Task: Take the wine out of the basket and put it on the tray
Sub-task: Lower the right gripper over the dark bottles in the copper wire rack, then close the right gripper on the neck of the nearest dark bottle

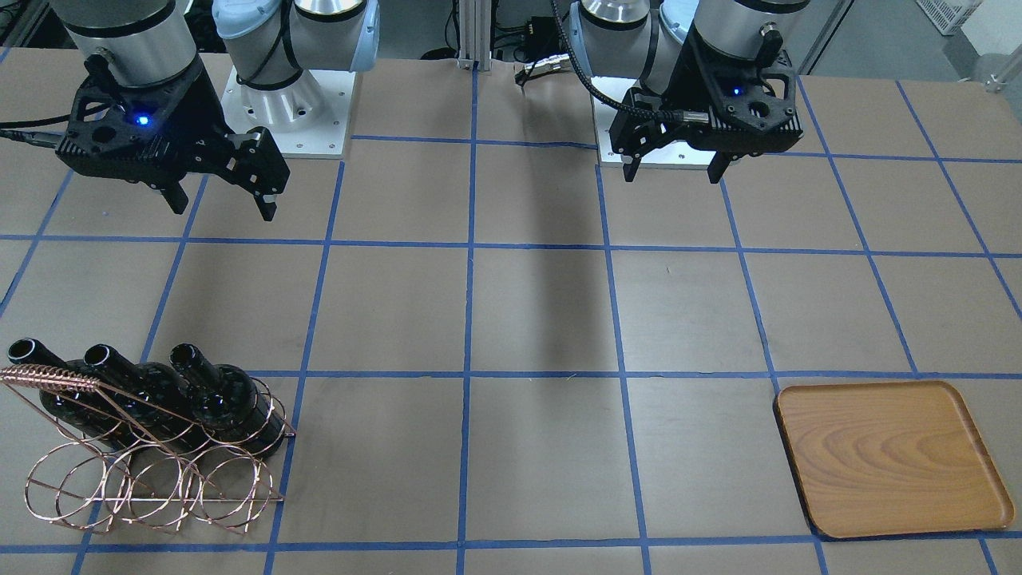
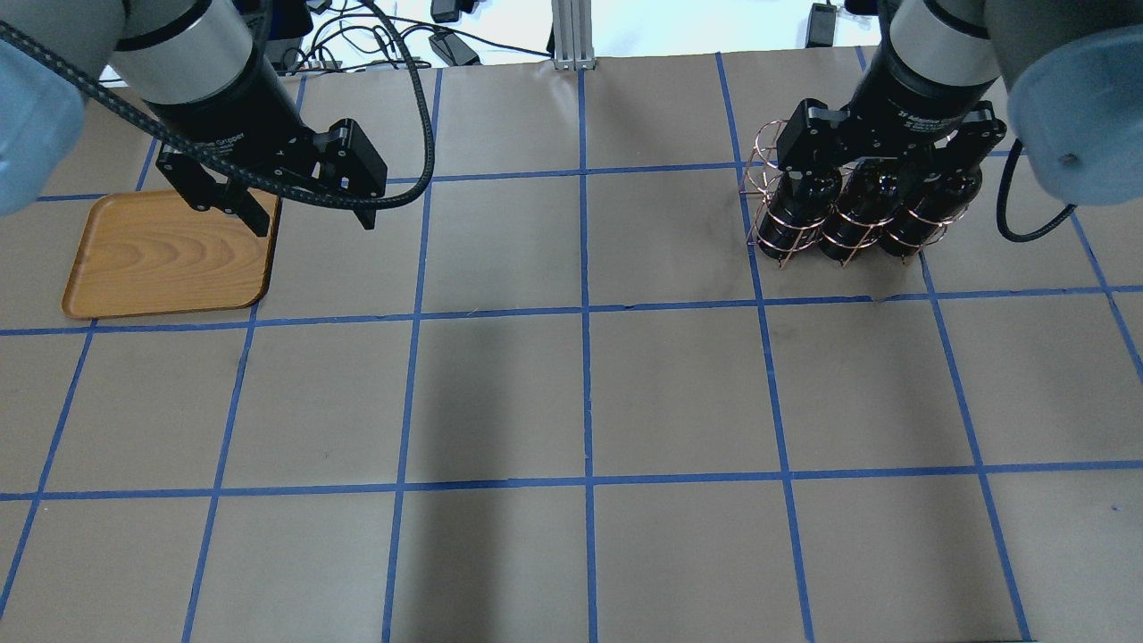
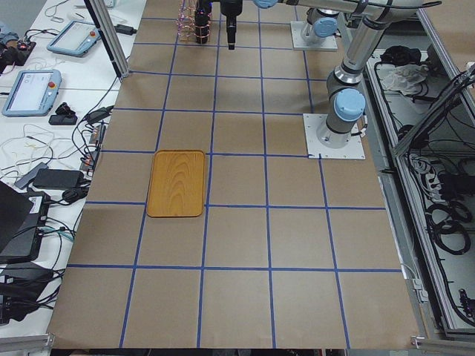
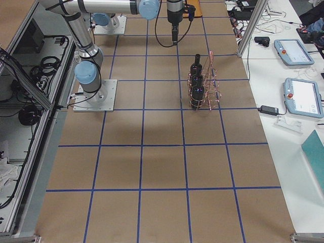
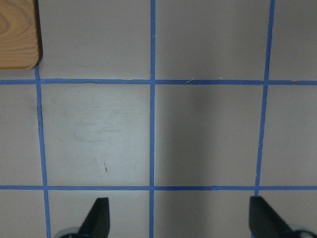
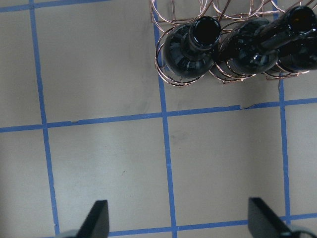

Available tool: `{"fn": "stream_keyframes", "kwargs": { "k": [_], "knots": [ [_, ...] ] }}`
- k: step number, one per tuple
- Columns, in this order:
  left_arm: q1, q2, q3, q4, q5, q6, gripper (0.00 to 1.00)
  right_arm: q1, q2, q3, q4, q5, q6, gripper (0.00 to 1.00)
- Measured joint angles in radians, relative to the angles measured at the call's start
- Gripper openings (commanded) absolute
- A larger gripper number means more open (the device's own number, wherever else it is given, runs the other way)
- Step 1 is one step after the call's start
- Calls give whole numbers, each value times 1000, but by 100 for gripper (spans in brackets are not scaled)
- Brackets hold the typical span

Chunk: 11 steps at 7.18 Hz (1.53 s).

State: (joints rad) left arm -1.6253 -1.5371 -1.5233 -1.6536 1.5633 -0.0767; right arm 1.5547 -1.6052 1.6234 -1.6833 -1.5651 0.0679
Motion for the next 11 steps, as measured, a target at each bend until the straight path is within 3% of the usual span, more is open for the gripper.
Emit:
{"fn": "stream_keyframes", "kwargs": {
  "k": [6, 9, 11],
  "knots": [
    [-1, 2, 0, 0, 1, 0, 100, -18, 5, -6, -38, 12, -80, 100],
    [0, 4, -3, 0, 0, 0, 100, -125, 48, -20, -100, 18, -288, 98],
    [0, 5, -4, 0, 0, 0, 100, -181, 109, -22, -205, 18, -435, 92]
  ]
}}
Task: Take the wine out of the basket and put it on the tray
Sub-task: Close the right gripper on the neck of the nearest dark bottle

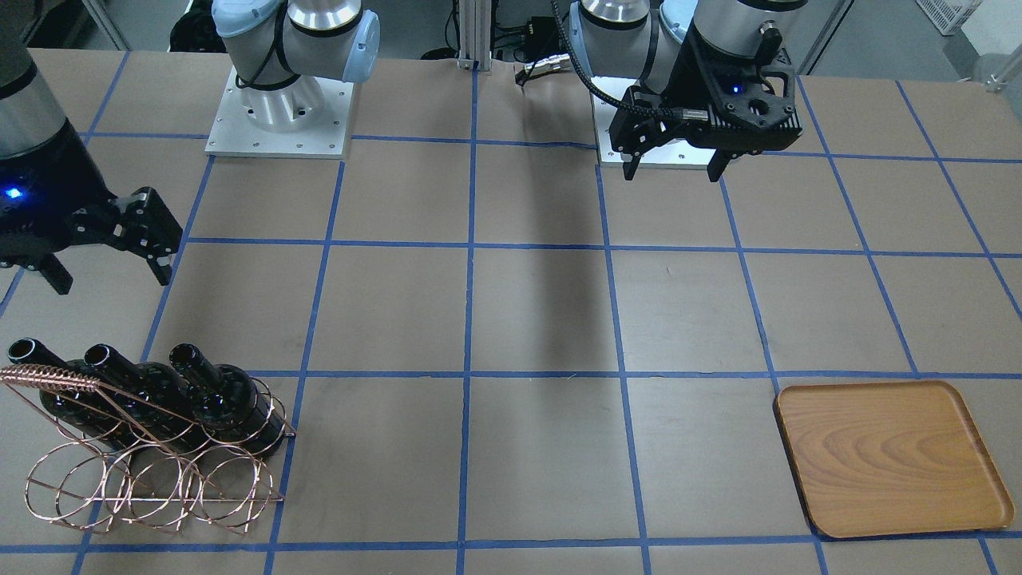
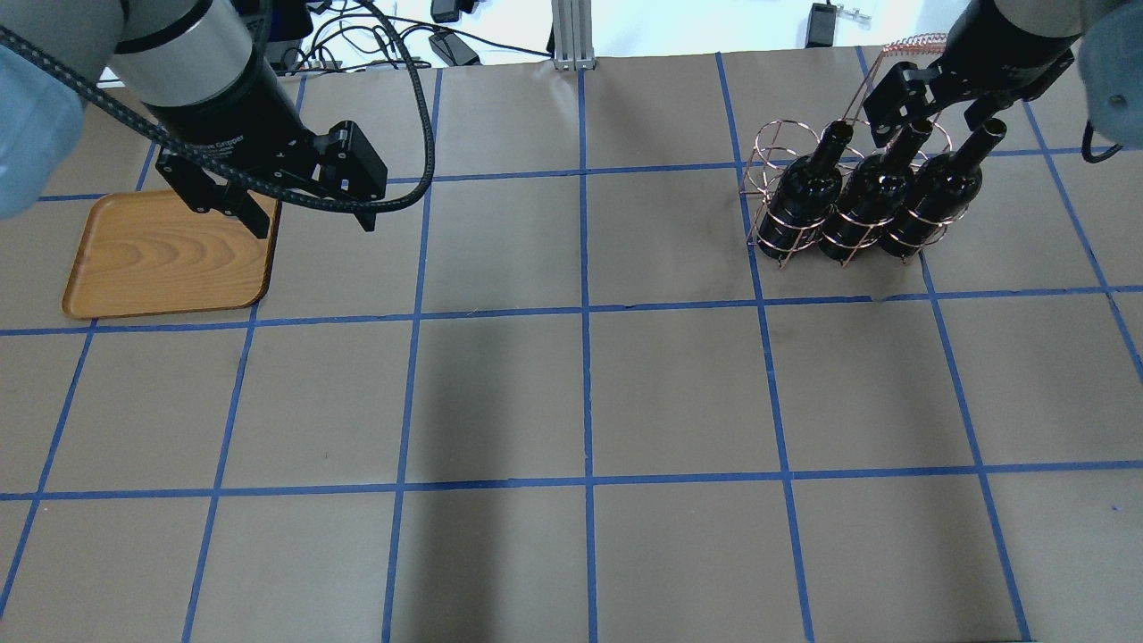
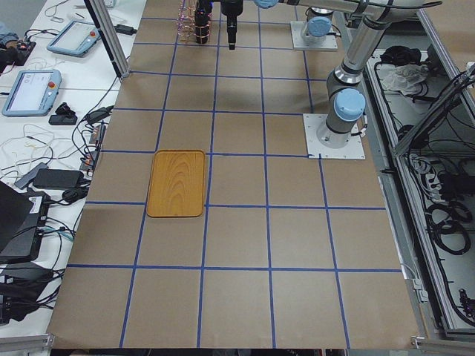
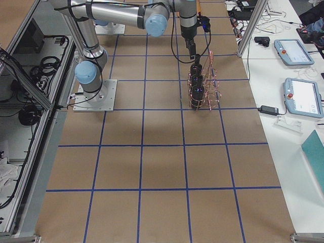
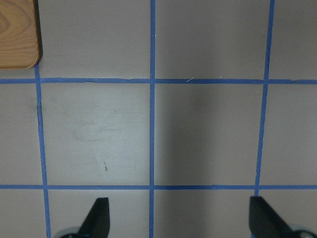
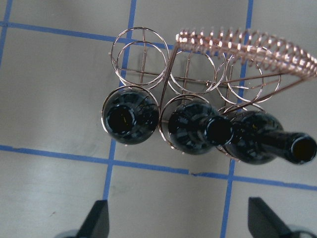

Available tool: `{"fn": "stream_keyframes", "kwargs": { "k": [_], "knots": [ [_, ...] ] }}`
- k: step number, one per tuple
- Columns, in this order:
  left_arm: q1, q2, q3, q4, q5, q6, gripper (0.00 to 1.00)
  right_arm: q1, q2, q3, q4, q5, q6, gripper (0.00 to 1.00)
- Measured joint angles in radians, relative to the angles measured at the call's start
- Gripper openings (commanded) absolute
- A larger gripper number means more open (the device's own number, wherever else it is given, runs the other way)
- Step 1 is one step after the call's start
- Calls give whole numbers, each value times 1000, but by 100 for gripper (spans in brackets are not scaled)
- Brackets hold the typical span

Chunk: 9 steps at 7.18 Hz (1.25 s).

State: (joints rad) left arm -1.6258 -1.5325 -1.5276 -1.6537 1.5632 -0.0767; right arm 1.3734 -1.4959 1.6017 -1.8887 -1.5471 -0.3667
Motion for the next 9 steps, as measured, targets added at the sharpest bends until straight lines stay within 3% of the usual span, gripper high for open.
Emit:
{"fn": "stream_keyframes", "kwargs": {
  "k": [3, 7, 9],
  "knots": [
    [0, 0, 0, 0, 0, 0, 100, -25, 99, 2, -124, 0, -74, 89],
    [0, 1, -1, 0, 0, 0, 100, -26, 145, 12, -142, -2, -73, 78],
    [0, 0, -1, 0, 0, 0, 100, -26, 162, 13, -133, -6, -72, 77]
  ]
}}
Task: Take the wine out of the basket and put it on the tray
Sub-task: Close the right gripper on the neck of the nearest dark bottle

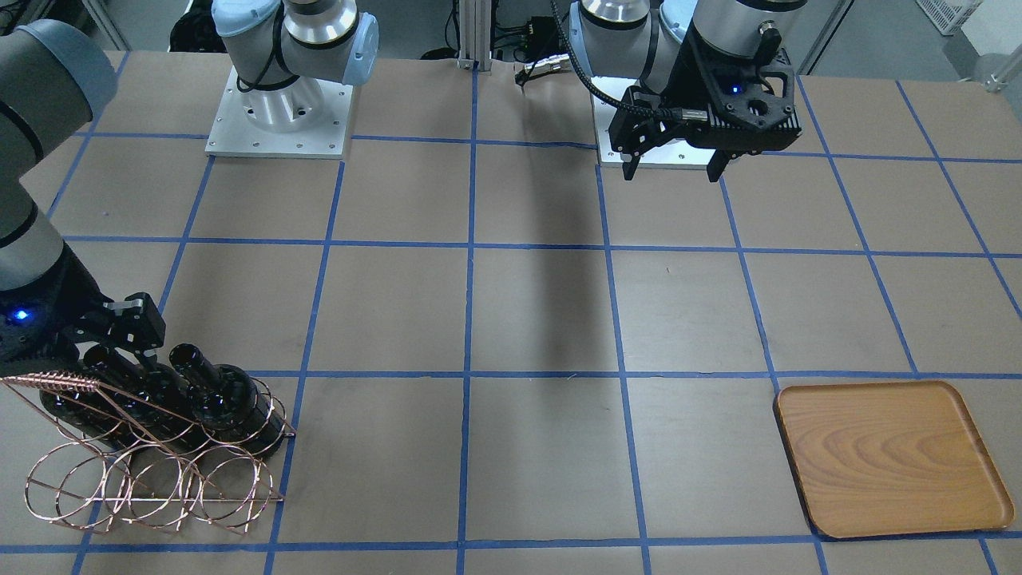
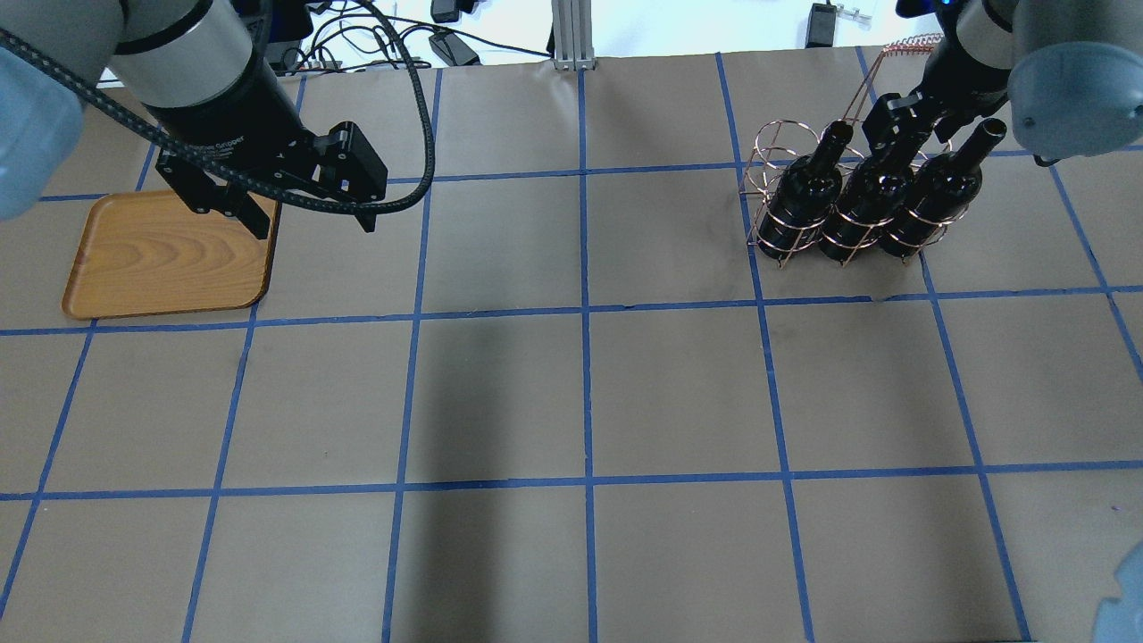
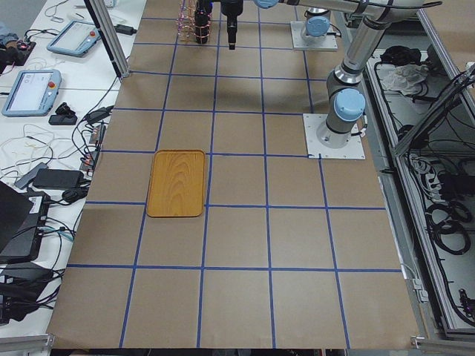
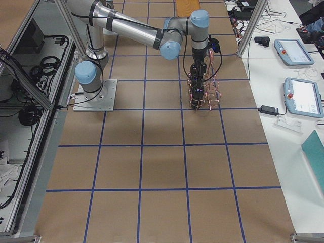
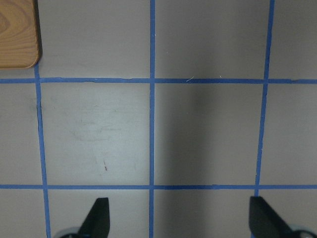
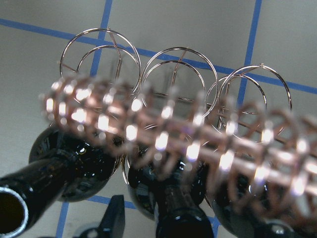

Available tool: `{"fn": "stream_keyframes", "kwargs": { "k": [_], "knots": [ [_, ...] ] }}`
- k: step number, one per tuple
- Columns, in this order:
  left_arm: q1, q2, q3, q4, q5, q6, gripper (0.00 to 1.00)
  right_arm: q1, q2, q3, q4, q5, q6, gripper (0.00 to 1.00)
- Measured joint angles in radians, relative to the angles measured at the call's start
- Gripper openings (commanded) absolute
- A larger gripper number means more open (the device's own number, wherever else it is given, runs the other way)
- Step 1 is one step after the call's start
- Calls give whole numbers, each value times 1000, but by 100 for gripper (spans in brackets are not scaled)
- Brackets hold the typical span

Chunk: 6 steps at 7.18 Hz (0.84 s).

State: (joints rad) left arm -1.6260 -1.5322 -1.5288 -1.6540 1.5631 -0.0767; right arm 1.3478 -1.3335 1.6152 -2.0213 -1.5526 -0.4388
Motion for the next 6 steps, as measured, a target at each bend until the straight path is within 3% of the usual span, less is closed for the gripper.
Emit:
{"fn": "stream_keyframes", "kwargs": {
  "k": [3, 6],
  "knots": [
    [0, 1, -1, -1, 0, 0, 100, 1, 8, -3, 21, -1, 1, 52],
    [0, 1, -1, 0, 0, 0, 100, 1, 19, -12, 36, 1, 2, 50]
  ]
}}
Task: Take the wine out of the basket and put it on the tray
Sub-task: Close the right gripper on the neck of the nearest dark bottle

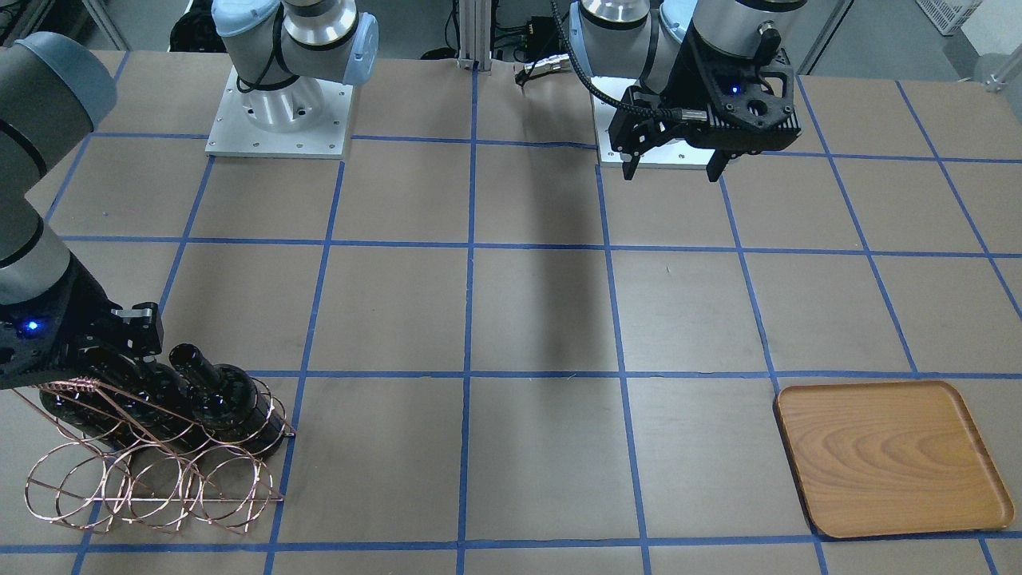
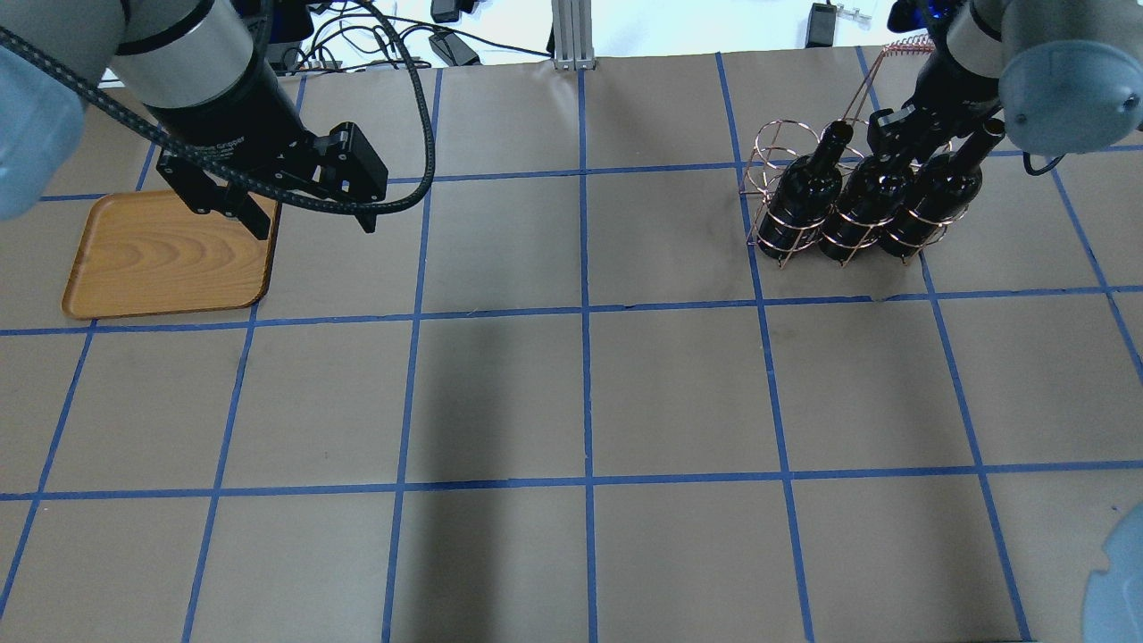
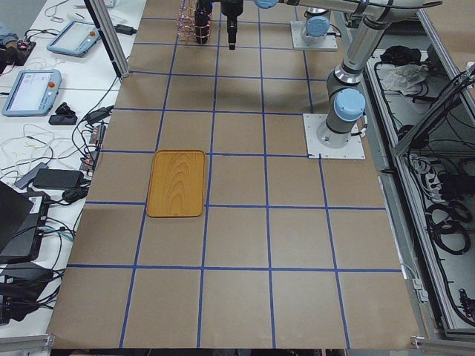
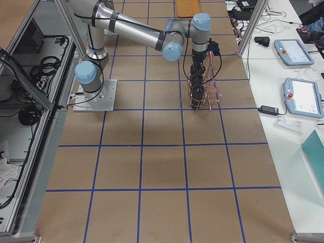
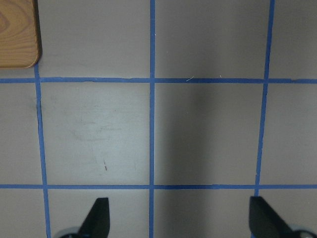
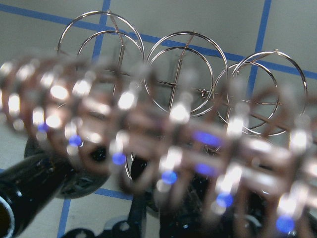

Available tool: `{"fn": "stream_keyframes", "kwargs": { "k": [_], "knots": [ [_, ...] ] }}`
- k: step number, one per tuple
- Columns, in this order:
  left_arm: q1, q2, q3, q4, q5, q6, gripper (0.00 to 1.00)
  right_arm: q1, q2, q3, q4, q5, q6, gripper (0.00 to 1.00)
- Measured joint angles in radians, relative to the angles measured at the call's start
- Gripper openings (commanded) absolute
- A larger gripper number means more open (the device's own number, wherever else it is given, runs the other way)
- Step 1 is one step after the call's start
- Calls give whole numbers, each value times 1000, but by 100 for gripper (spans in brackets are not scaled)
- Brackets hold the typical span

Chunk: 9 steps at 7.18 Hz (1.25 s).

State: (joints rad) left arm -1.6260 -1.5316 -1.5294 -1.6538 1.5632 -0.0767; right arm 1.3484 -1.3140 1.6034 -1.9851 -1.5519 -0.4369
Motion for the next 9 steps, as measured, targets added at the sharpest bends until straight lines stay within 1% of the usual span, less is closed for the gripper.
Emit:
{"fn": "stream_keyframes", "kwargs": {
  "k": [2, 4, 5, 6, 7, 8, 9],
  "knots": [
    [0, 1, 0, 0, 0, 0, 100, 0, 1, -8, 0, 2, 1, 51],
    [0, 1, 0, 0, 0, 0, 100, 0, 11, -36, 2, 2, 1, 50],
    [0, 1, 0, 0, 0, 0, 100, 0, 16, -43, 6, 2, 1, 45],
    [0, 1, 0, 0, 0, 0, 100, 0, 18, -46, 12, 2, 1, 45],
    [0, 1, 0, 0, 0, 0, 100, 0, 19, -47, 18, 3, 1, 41],
    [0, 1, 0, 0, 0, 0, 100, 0, 21, -47, 21, 3, 2, 30],
    [0, 1, 0, -1, 0, 0, 100, 0, 21, -47, 27, 4, 2, 13]
  ]
}}
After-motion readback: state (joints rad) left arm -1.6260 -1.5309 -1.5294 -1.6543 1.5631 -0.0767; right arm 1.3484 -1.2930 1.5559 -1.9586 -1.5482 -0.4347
